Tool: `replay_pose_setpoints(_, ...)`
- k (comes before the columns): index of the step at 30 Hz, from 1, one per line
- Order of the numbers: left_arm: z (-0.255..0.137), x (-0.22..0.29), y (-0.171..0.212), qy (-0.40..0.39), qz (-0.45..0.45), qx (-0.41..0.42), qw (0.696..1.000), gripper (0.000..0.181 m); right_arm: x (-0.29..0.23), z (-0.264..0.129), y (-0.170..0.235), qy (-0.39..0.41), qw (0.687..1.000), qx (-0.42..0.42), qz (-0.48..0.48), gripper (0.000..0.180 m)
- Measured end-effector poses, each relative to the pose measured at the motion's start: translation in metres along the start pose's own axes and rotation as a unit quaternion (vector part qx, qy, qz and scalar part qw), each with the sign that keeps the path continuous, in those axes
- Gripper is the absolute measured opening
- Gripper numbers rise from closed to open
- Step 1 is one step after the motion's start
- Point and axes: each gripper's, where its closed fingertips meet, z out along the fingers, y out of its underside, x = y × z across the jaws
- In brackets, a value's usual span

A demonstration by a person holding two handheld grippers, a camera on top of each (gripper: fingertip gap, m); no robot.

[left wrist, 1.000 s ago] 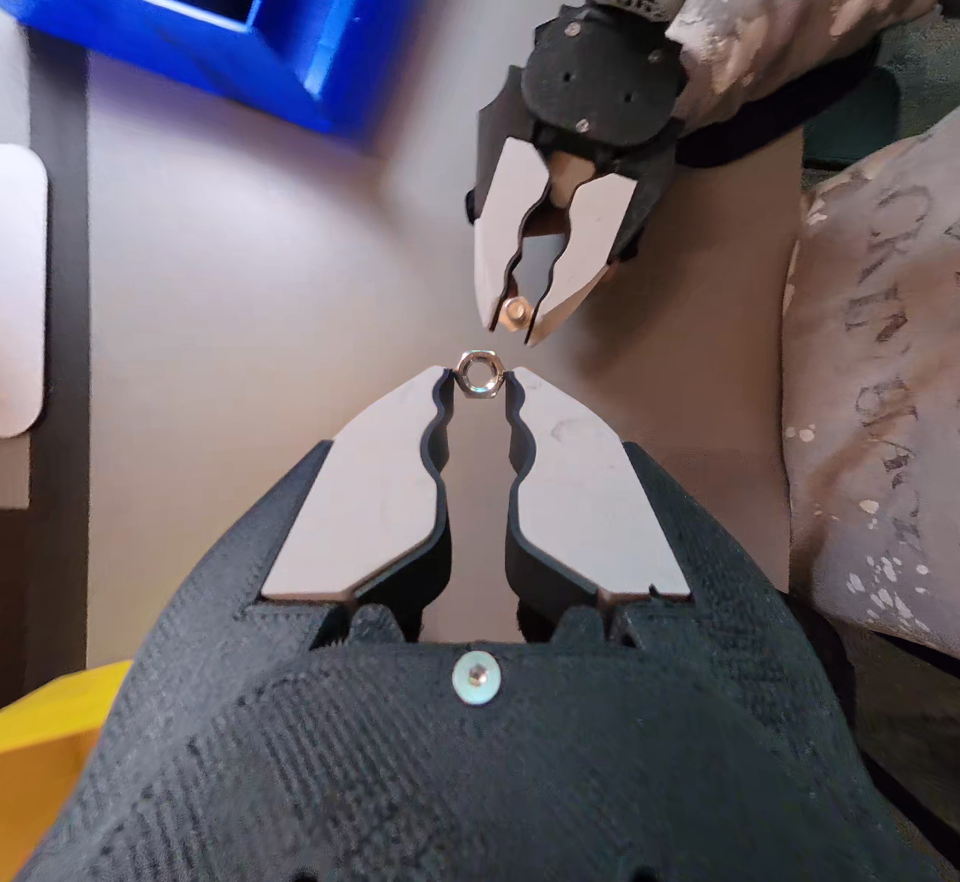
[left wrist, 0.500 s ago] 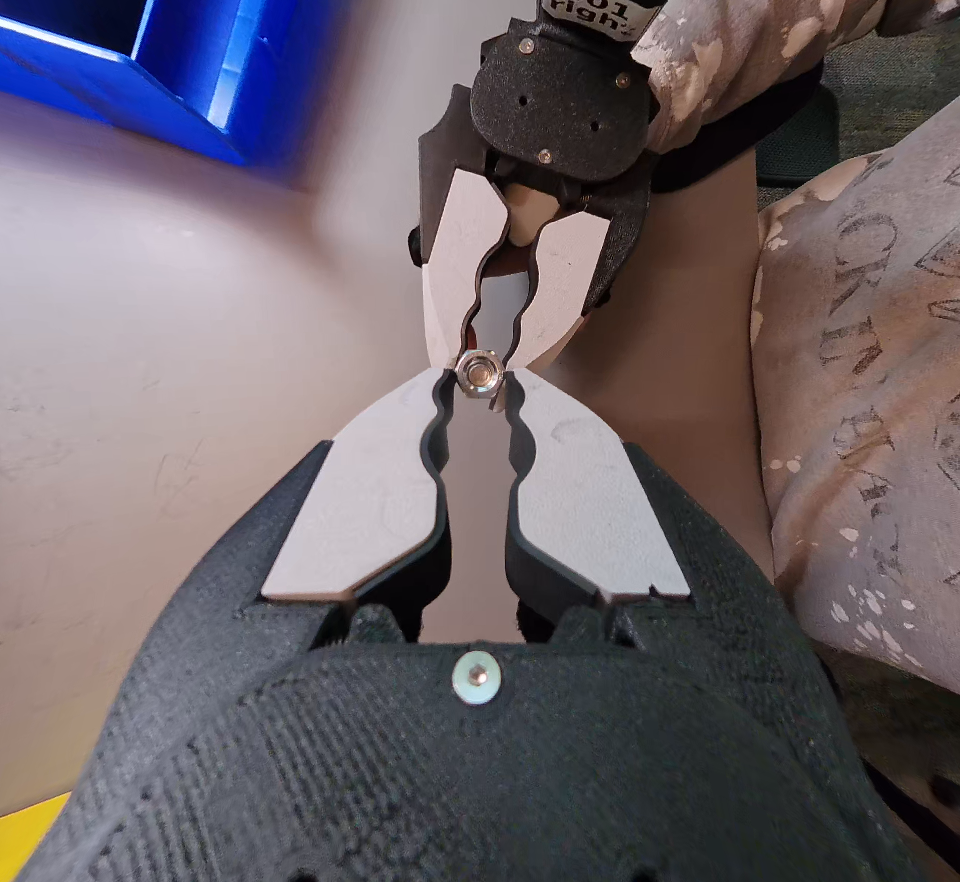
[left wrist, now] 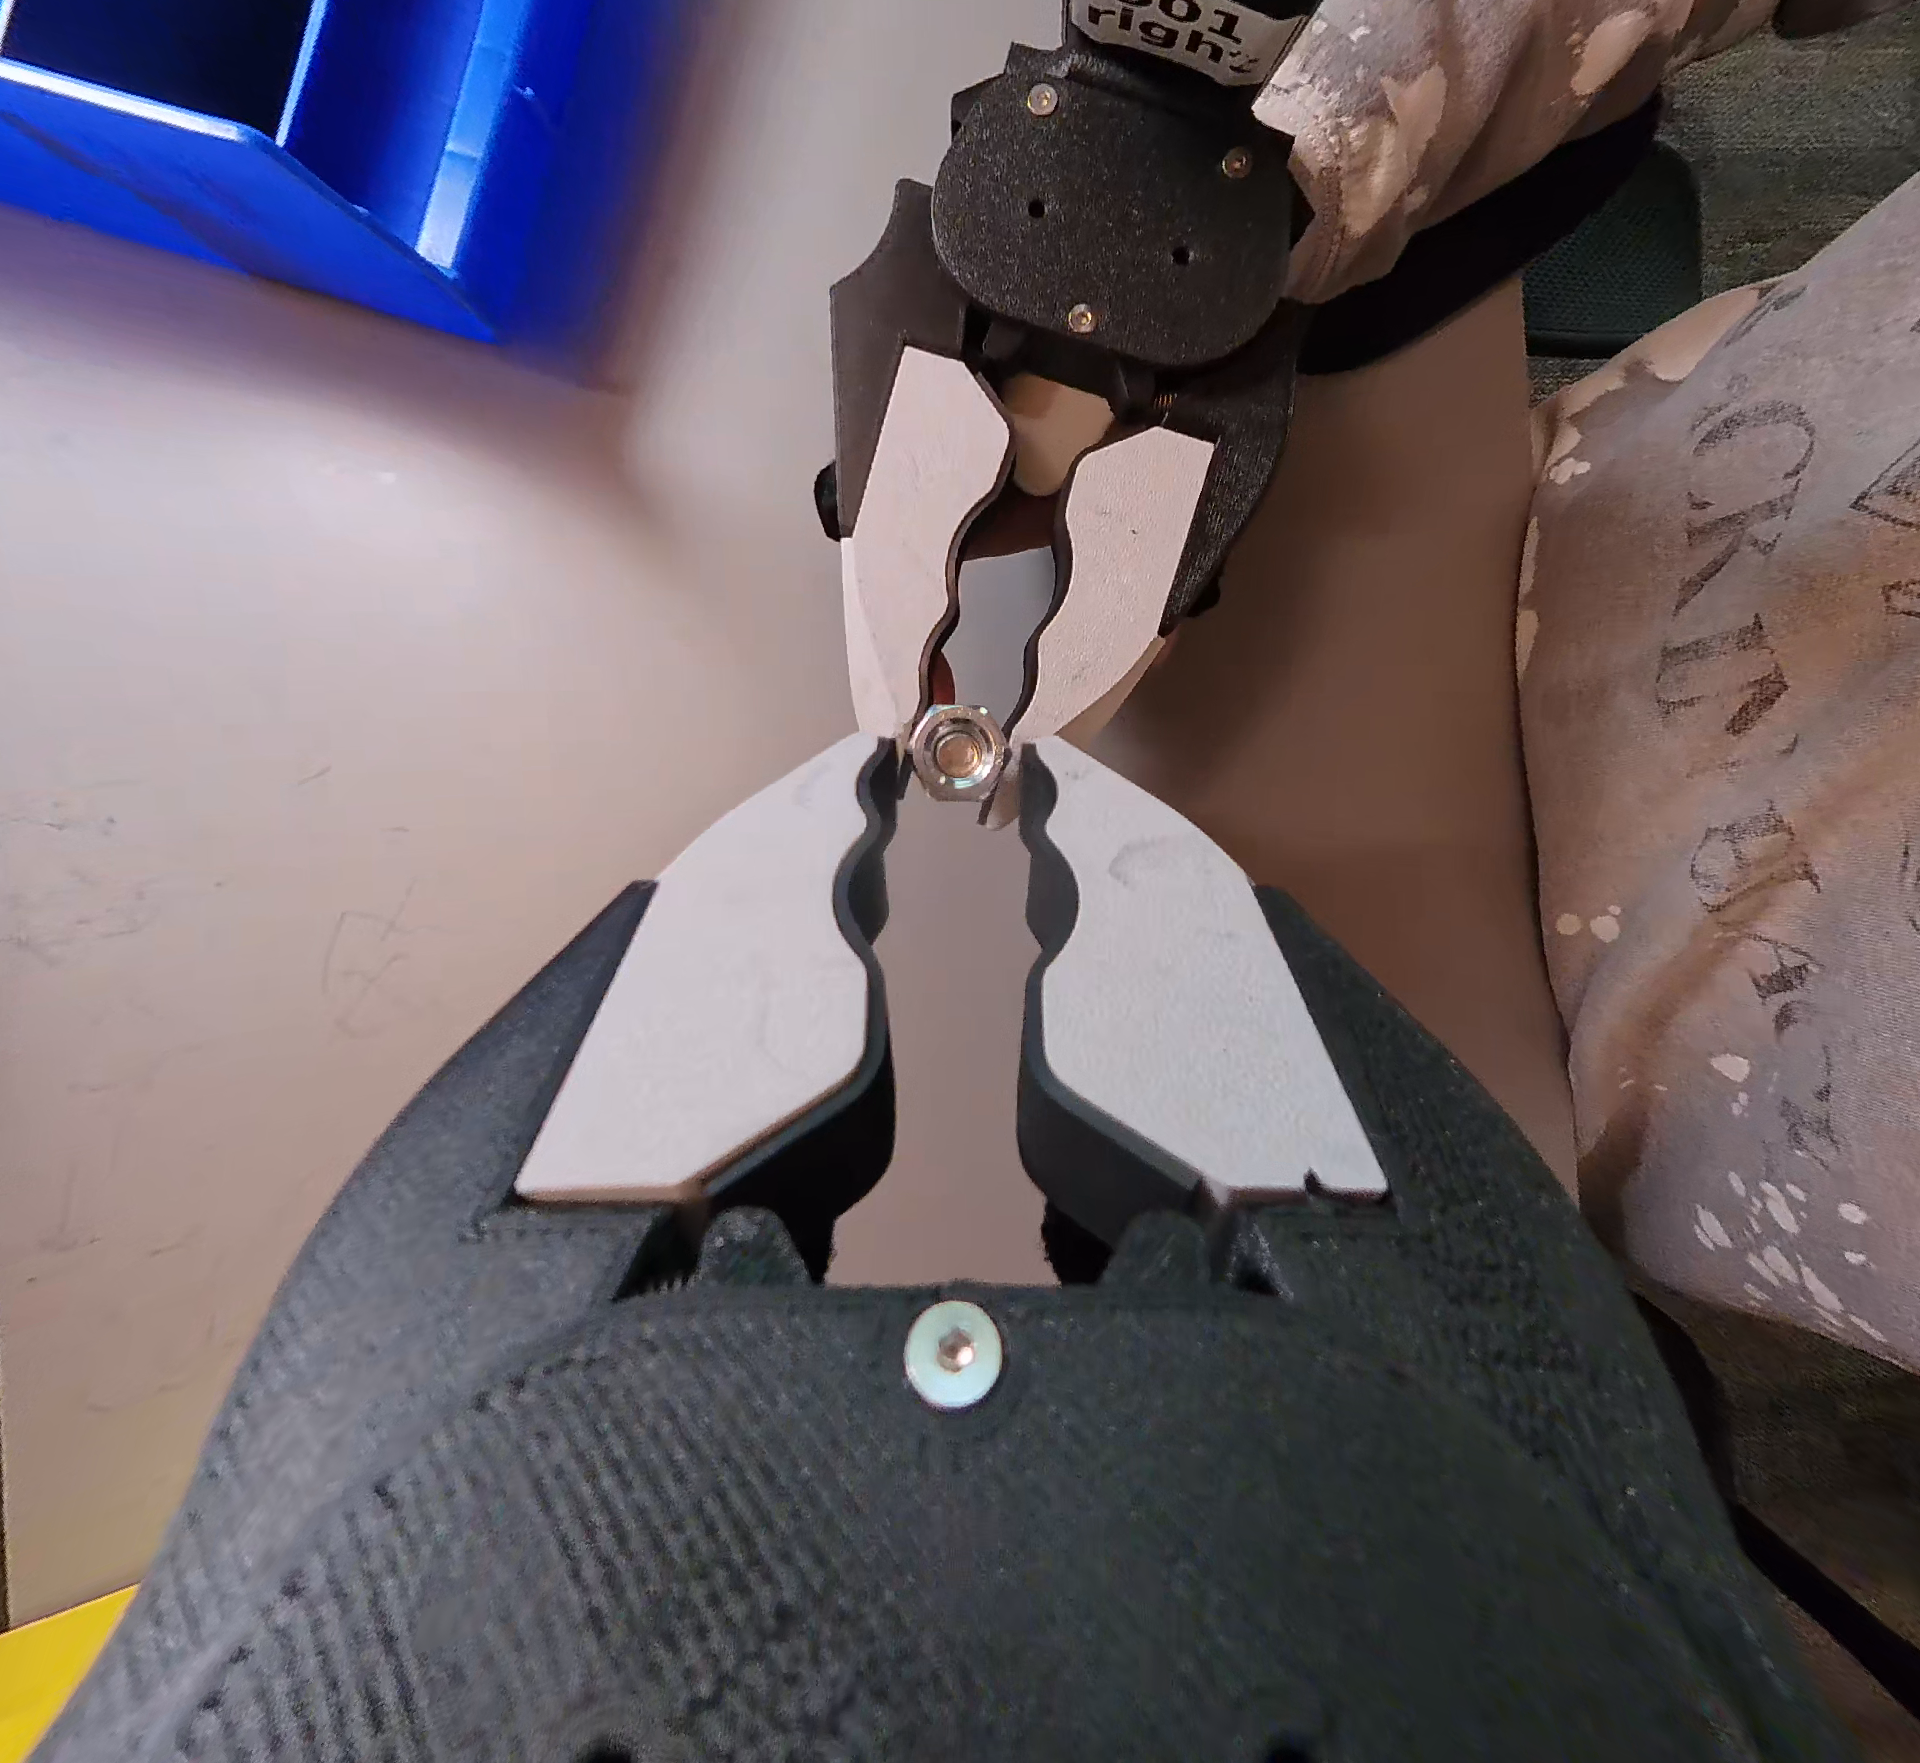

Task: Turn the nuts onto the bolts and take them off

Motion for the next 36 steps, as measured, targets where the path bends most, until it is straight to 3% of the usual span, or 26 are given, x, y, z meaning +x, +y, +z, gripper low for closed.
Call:
replay_pose_setpoints(5,-0.006,0.001,-0.004,-0.007,-0.003,0.037,0.999,0.032,0.000,0.000,-0.001,0.001,1.000,0.002,0.000,0.018)
replay_pose_setpoints(9,-0.016,0.000,-0.013,-0.019,-0.022,0.161,0.986,0.034,0.004,-0.003,-0.005,0.010,1.000,0.014,-0.001,0.018)
replay_pose_setpoints(16,-0.018,-0.005,-0.017,-0.048,-0.067,0.383,0.920,0.032,0.010,-0.006,-0.011,0.026,0.999,0.028,0.004,0.018)
replay_pose_setpoints(20,-0.005,-0.006,-0.018,-0.071,-0.058,0.380,0.921,0.032,0.009,-0.007,-0.012,0.027,0.999,0.029,-0.001,0.018)
replay_pose_setpoints(36,-0.021,-0.006,-0.016,-0.051,-0.055,0.423,0.903,0.023,0.002,-0.013,-0.026,0.006,0.997,0.074,-0.019,0.018)
